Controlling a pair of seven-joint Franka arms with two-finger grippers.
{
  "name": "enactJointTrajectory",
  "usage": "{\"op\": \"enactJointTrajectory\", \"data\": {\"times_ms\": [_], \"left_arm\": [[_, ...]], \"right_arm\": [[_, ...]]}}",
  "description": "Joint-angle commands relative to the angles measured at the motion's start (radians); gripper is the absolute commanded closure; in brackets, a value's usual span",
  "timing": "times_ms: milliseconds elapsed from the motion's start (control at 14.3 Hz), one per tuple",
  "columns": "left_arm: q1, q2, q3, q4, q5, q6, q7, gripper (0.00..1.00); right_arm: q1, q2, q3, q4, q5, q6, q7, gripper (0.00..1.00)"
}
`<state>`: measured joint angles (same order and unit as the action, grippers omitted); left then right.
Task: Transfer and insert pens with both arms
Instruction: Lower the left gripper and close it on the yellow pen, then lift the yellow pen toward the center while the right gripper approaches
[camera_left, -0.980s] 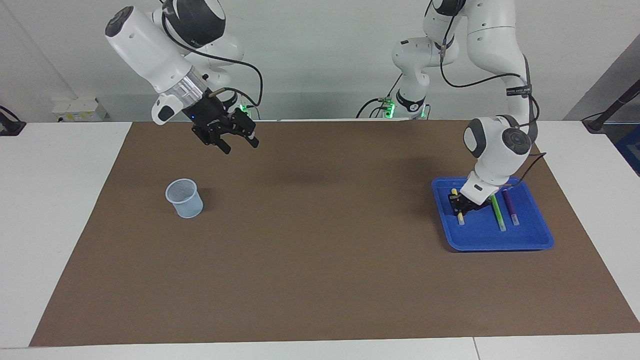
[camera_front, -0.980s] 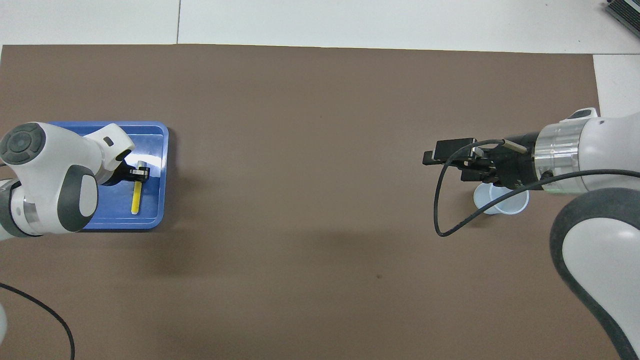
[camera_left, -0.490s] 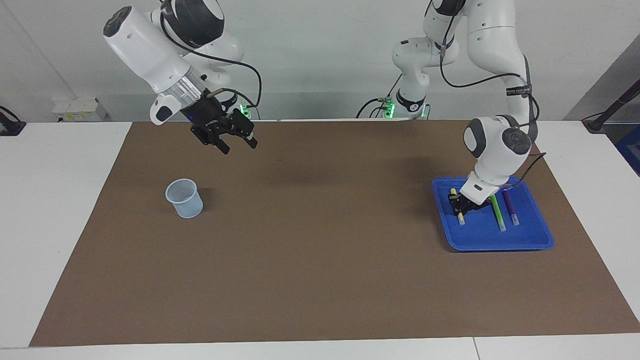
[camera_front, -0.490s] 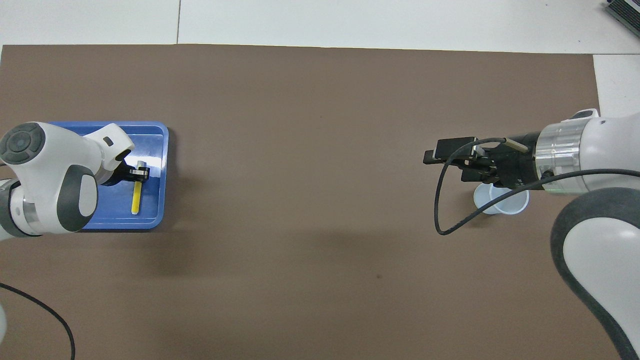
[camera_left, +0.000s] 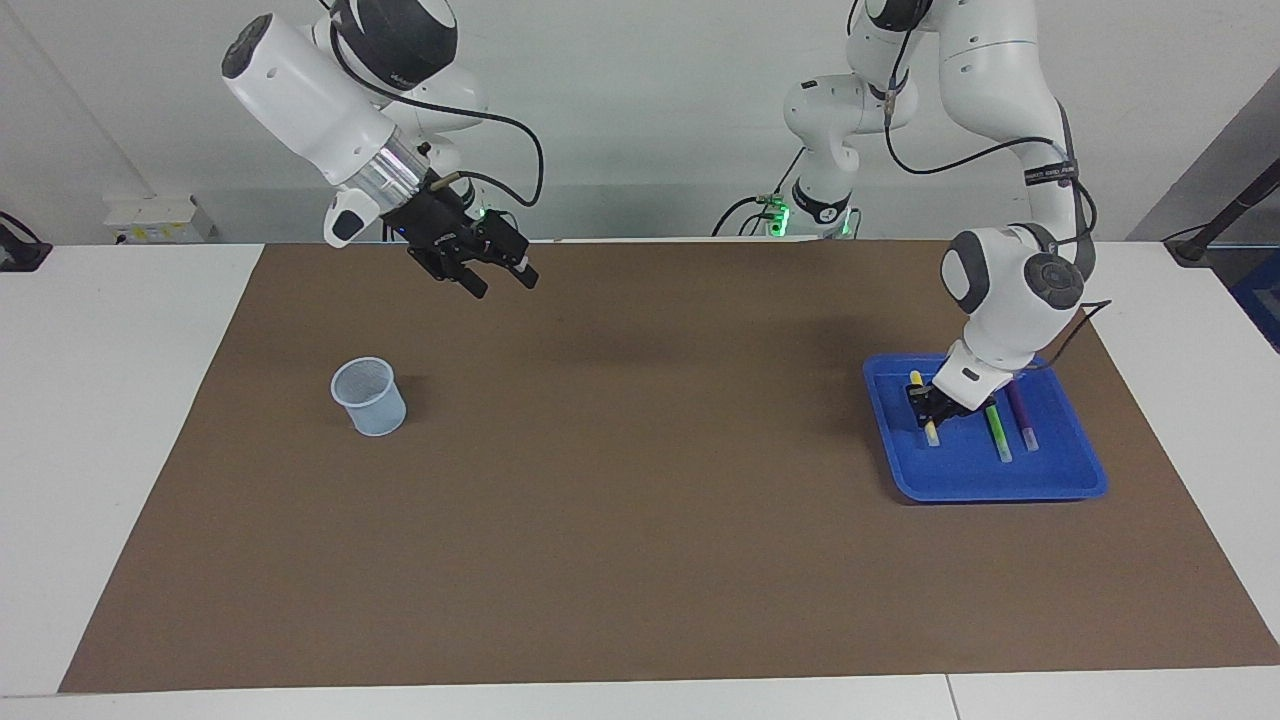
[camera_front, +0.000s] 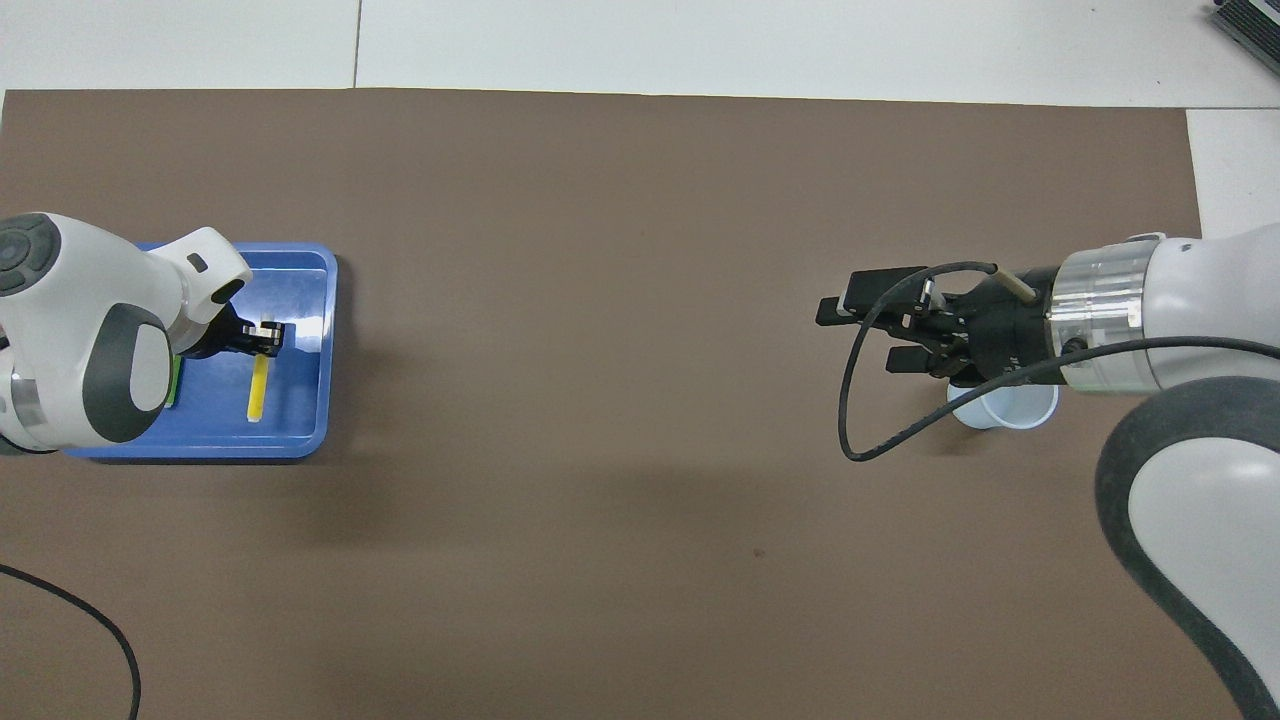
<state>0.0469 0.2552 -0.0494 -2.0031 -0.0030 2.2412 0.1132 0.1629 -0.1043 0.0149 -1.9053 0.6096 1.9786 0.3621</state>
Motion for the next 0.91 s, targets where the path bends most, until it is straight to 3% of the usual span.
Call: {"op": "enactJointTrajectory", "data": {"times_ms": [0,210,420,840], "left_arm": [[-0.002,-0.017,0.002,0.038,0.006,-0.067,-0.013,1.00],[-0.009,-0.033,0.002,0.101,0.005,-0.164,-0.088,1.00],[-0.012,-0.042,-0.012,0.176,0.002,-0.245,-0.280,1.00],[-0.012,-0.123,-0.035,0.207,-0.121,-0.267,-0.673,1.00]], "right_arm": [[-0.011,-0.002,0.005,-0.014,0.030,0.040,0.006,0.00],[-0.003,-0.005,0.004,-0.023,0.030,0.043,0.006,0.00],[-0.005,-0.005,0.005,-0.024,0.033,0.052,0.017,0.00],[0.001,-0.005,0.004,-0.044,0.119,0.137,0.034,0.00]]}}
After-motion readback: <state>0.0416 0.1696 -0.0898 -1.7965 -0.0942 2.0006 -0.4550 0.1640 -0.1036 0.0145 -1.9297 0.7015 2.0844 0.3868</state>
